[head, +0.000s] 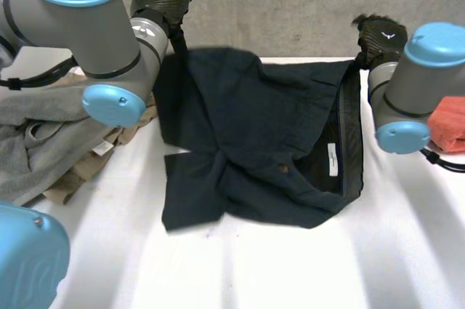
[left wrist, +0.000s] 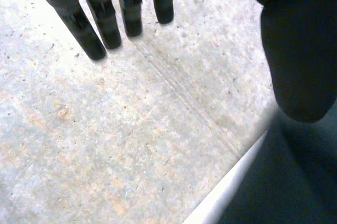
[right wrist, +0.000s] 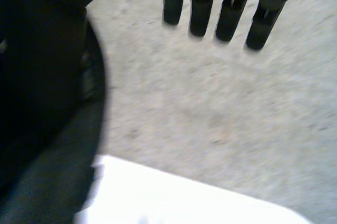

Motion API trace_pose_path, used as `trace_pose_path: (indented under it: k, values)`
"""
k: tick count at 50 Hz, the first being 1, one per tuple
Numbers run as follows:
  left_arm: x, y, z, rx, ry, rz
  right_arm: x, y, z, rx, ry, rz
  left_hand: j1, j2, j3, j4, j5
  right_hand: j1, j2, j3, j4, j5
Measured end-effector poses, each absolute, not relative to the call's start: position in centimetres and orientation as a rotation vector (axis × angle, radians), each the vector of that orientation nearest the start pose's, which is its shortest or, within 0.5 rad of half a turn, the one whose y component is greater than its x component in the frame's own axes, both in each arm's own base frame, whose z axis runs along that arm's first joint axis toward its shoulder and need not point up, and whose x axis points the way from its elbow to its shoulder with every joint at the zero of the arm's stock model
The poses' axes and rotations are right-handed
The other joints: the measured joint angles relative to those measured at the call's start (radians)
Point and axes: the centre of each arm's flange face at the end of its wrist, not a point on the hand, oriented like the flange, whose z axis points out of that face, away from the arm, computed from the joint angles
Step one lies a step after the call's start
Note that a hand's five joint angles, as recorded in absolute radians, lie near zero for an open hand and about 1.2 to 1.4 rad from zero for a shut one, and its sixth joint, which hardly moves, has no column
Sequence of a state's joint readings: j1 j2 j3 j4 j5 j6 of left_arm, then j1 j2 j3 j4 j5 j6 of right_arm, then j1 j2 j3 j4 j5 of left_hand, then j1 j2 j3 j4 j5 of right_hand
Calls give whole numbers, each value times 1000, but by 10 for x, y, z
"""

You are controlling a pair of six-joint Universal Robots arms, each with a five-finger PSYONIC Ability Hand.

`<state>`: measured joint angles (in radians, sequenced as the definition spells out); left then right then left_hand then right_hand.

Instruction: Fold the laundry.

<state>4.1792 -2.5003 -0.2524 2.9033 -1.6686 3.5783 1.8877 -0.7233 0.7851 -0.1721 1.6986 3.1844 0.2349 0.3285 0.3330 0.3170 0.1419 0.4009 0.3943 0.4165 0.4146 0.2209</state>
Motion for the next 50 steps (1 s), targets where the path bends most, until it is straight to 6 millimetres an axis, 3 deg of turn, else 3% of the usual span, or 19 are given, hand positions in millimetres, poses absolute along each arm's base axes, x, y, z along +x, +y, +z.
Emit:
trace_pose_path:
  k: [1, 5, 8, 14, 18, 22, 24, 26, 27, 29, 31, 38, 44, 47, 50]
  values:
    - [-358, -366, 308, 837, 1874, -2404, 269, -437, 224, -103, 1960, -2271, -41, -92, -96, -87, -77, -151, -146, -161, -161, -150]
    - [-355, -364, 316, 775, 1901, -2457, 272, -433, 224, -162, 1970, -2324, -42, -124, -128, -119, -94, -183, -187, -215, -212, -167]
    - [-351, -361, 321, 743, 1912, -2482, 272, -427, 227, -225, 1986, -2312, -42, -125, -128, -119, -94, -183, -187, -215, -213, -167]
    - [-332, -345, 331, 676, 1954, -2494, 265, -396, 253, -464, 2027, -2191, -42, -125, -128, -119, -94, -183, -187, -215, -213, -172]
    - [-320, -322, 324, 708, 2040, -2418, 251, -367, 278, -694, 2018, -2124, -42, -126, -128, -119, -94, -183, -187, -215, -213, -172]
    - [-312, -300, 314, 767, 2134, -2329, 240, -347, 290, -877, 2012, -2084, -42, -127, -128, -119, -94, -183, -187, -214, -212, -172]
    - [-306, -274, 302, 845, 2239, -2224, 230, -326, 295, -1074, 2016, -2026, -40, -127, -127, -118, -93, -169, -166, -188, -186, -157]
    - [-306, -274, 302, 845, 2239, -2224, 230, -326, 295, -1074, 2016, -2026, -40, -127, -127, -118, -93, -169, -166, -188, -186, -157]
    - [-300, -249, 290, 930, 2342, -2115, 222, -307, 292, -1234, 2027, -1950, 18, -78, -82, -67, -60, -108, -101, -119, -120, -97]
    - [-297, -231, 282, 993, 2411, -2040, 218, -294, 287, -1330, 2041, -1882, 42, -54, -67, -48, -44, -26, -21, -37, -39, -13]
    - [-293, -205, 270, 1091, 2511, -1931, 213, -277, 275, -1453, 2065, -1766, 330, 207, 196, 218, 218, 85, 88, 67, 70, 95]
    - [-288, -139, 233, 1391, 2758, -1588, 207, -241, 228, -1701, 2104, -1452, 513, 410, 405, 421, 418, 350, 357, 332, 330, 349]
    - [-287, -116, 205, 1502, 2850, -1356, 207, -229, 195, -1782, 2103, -1320, 478, 388, 384, 399, 399, 392, 403, 378, 384, 399]
    - [-287, -118, 195, 1495, 2862, -1301, 208, -229, 186, -1787, 2099, -1312, 374, 288, 292, 302, 305, 372, 381, 357, 360, 378]
    - [-288, -129, 181, 1449, 2857, -1266, 211, -233, 176, -1790, 2080, -1337, 203, 126, 122, 134, 135, 188, 202, 187, 182, 193]
